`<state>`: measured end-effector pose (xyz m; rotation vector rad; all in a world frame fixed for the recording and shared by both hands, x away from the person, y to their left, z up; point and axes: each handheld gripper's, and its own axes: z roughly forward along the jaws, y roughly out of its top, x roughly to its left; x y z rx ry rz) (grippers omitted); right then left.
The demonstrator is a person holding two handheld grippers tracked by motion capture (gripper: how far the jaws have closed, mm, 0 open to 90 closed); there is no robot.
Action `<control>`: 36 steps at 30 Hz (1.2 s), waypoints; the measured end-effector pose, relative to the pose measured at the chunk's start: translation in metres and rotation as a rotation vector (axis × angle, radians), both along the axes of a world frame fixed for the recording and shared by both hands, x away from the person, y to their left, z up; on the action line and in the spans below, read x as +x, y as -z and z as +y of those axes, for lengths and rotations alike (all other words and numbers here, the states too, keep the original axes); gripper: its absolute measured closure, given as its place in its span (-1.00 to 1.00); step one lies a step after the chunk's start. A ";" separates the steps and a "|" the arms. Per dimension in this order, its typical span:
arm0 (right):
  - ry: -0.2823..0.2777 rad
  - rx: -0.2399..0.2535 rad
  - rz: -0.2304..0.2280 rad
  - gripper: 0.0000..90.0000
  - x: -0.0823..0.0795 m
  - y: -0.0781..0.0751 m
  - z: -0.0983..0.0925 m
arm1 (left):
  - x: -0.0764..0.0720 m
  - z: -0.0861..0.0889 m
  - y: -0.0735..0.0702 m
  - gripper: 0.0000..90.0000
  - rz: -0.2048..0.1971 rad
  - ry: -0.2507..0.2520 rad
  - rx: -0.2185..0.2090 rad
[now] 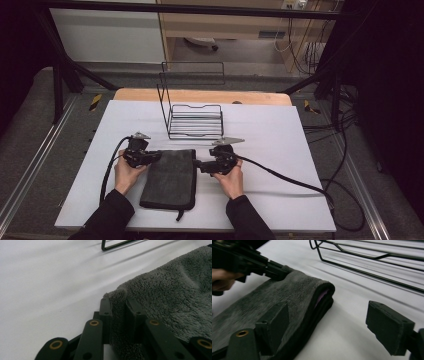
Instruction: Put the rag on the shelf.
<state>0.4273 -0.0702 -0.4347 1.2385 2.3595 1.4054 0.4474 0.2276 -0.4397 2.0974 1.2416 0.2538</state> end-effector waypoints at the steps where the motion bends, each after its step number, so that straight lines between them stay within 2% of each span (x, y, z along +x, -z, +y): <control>1: -0.001 -0.005 0.004 -0.50 0.004 0.001 0.006 | 0.000 0.000 0.000 0.71 -0.003 -0.001 0.003; 5: 0.008 -0.041 0.010 -0.31 0.016 0.008 0.026 | 0.000 0.000 0.000 0.71 -0.006 0.000 0.006; 9: 0.026 -0.071 0.029 -0.09 0.026 0.018 0.035 | -0.001 0.000 0.000 0.71 -0.009 -0.002 0.006; 17: 0.001 -0.039 0.092 0.32 0.029 0.022 0.036 | -0.001 0.001 0.001 0.72 -0.011 0.002 -0.001; 22: -0.008 -0.019 0.130 0.48 0.031 0.023 0.036 | 0.000 0.003 0.001 0.74 0.001 0.007 -0.017; 27: -0.012 0.005 0.181 0.63 0.032 0.022 0.036 | 0.000 0.003 0.001 0.78 -0.009 0.014 -0.018; 32: -0.012 0.013 0.160 0.68 0.029 0.018 0.035 | -0.003 0.007 -0.003 0.80 -0.025 0.012 -0.036; 36: -0.012 0.038 0.116 0.69 0.022 0.010 0.035 | -0.009 0.014 -0.011 0.80 -0.055 0.012 -0.079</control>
